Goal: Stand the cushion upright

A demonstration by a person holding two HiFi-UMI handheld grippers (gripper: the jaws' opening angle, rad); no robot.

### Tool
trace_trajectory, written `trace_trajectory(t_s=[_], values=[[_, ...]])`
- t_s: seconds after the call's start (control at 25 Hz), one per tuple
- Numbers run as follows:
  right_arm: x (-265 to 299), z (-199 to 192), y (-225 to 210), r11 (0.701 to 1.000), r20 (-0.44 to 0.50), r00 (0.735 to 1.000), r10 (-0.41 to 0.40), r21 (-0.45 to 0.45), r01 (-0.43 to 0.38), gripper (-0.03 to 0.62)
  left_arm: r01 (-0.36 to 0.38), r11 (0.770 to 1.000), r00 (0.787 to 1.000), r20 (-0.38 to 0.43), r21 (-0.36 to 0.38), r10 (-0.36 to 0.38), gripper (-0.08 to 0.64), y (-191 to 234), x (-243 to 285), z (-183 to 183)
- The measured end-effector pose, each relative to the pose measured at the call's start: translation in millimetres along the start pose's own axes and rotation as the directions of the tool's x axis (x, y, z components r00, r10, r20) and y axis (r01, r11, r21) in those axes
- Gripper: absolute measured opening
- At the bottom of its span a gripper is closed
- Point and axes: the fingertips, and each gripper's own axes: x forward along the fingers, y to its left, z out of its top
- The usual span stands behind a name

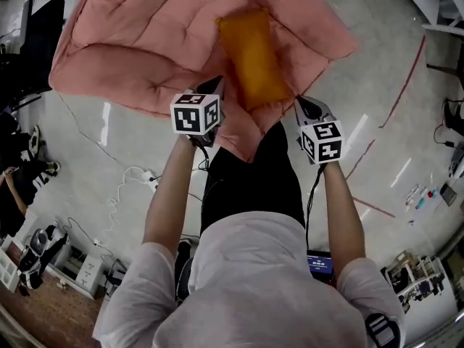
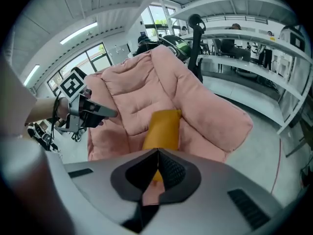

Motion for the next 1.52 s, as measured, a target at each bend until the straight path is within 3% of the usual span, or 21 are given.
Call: trace_trajectory(t_s=[0.2, 0.52, 0.76, 1.0, 1.16, 1.24, 1.32, 1.44, 1.52], values=[[46.5, -12.0, -11.0, 0.999, -0.063, 0.997, 0.043, 0.009, -0.042, 0.009, -0.026, 0.995, 1.0, -0.018, -0.096, 0.024, 0.012, 20.0, 41.8, -0.5], [104.0, -34.5, -23.9, 0.988, -0.178, 0.972, 0.154, 0.014, -0.154, 0.009, -0.073, 0.985, 0.993, -0.105, -0.155, 0.057, 0.012, 38.8, 91.1, -14.0], [136.8, -18.7, -34.1, 0.981, -0.17, 0.967, 0.19, 0.061, -0.182, 0.009, 0.025, 0.959, 0.993, -0.105, -0.282, -0.057, 0.014, 60.8, 112.3, -3.1], [160.6, -27.7, -46.3, 0.962, -0.212, 0.941, 0.265, 0.124, -0.243, 0.009, 0.004, 0.961, 0.987, -0.156, -0.275, -0.049, 0.014, 79.4, 132.1, -3.7], [164.6, -32.9, -42.0, 0.947, -0.236, 0.917, 0.321, 0.067, -0.314, 0.019, 0.122, 0.952, 0.974, -0.153, -0.28, -0.17, 0.03, 61.3, 141.3, 3.4], [167.2, -30.2, -32.2, 0.927, -0.226, 0.899, 0.375, 0.084, -0.366, 0.145, 0.157, 0.944, 0.966, -0.155, -0.29, -0.208, 0.178, 61.3, 146.6, 3.8], [173.3, -25.6, -23.4, 0.908, -0.22, 0.881, 0.419, 0.108, -0.405, 0.221, 0.177, 0.932, 0.963, -0.138, -0.317, -0.23, 0.272, 65.7, 152.2, 7.3], [181.5, -23.3, -15.3, 0.891, -0.239, 0.859, 0.453, 0.117, -0.438, 0.308, 0.188, 0.915, 0.959, -0.134, -0.357, -0.25, 0.332, 65.7, 160.1, 9.9], [187.3, -25.9, -12.5, 0.886, -0.264, 0.846, 0.464, 0.129, -0.445, 0.345, 0.137, 0.918, 0.963, -0.167, -0.373, -0.211, 0.381, 71.1, 164.8, 5.8]])
